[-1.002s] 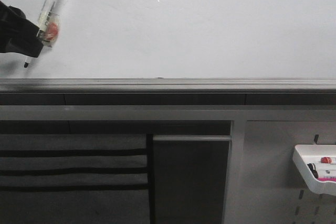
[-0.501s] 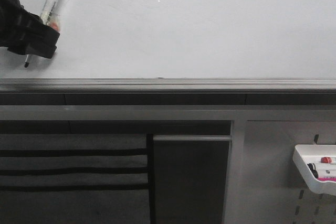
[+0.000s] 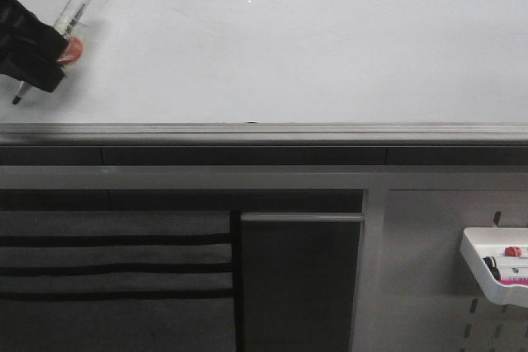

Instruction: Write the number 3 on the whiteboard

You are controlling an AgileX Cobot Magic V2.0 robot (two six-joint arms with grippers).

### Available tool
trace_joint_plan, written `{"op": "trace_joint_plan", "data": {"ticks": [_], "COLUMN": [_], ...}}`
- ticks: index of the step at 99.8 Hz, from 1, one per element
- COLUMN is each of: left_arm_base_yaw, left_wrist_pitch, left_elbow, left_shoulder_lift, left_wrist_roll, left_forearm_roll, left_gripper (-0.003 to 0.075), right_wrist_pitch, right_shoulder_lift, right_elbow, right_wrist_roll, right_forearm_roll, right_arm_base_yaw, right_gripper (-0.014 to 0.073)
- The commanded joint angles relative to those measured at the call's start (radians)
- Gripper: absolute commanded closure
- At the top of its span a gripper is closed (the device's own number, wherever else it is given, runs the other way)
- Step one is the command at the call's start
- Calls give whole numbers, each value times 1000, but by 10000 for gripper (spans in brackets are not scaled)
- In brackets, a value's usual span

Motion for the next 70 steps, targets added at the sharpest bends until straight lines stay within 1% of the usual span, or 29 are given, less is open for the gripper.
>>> {"op": "trace_joint_plan", "data": {"ticks": [1, 8, 16, 24, 28, 31, 35, 40, 43, 52, 63, 70], "left_arm_base_yaw": [-19, -42, -75, -116, -133, -152, -172, -205, -227, -285, -354, -399], "left_wrist_pitch": [134, 298, 461, 601, 645, 676, 697, 714, 715, 713, 713, 709], "left_elbow": [-83, -129, -171, -199, -212, -222, -232, -245, -252, -268, -272, -272], "left_shoulder_lift": [-69, -91, -107, -117, -121, -121, -122, -122, -122, -122, -122, -122], "left_wrist_roll": [54, 142, 234, 367, 433, 471, 513, 534, 541, 557, 607, 651], "left_forearm_roll": [6, -4, -29, -95, -141, -175, -217, -245, -254, -256, -256, -256], "left_gripper": [738, 738, 738, 738, 738, 738, 738, 738, 738, 738, 738, 738], "right_wrist_pitch": [63, 132, 192, 233, 258, 278, 313, 341, 352, 379, 366, 360], "right_shoulder_lift": [77, 135, 207, 274, 311, 336, 374, 418, 442, 515, 589, 635], "right_elbow": [-106, -155, -196, -225, -233, -241, -247, -251, -253, -258, -258, -264], "right_wrist_roll": [-69, -164, -290, -473, -561, -665, -775, -919, -978, -1129, -1223, -1265], "right_forearm_roll": [53, 144, 292, 439, 514, 562, 633, 713, 770, 856, 888, 888], "right_arm_base_yaw": [-4, -4, -4, -4, -4, -4, -4, -4, -4, 3, 37, 76], "right_gripper": [-10, -9, -9, -9, -8, -8, -8, -8, -8, -8, -6, 20]}}
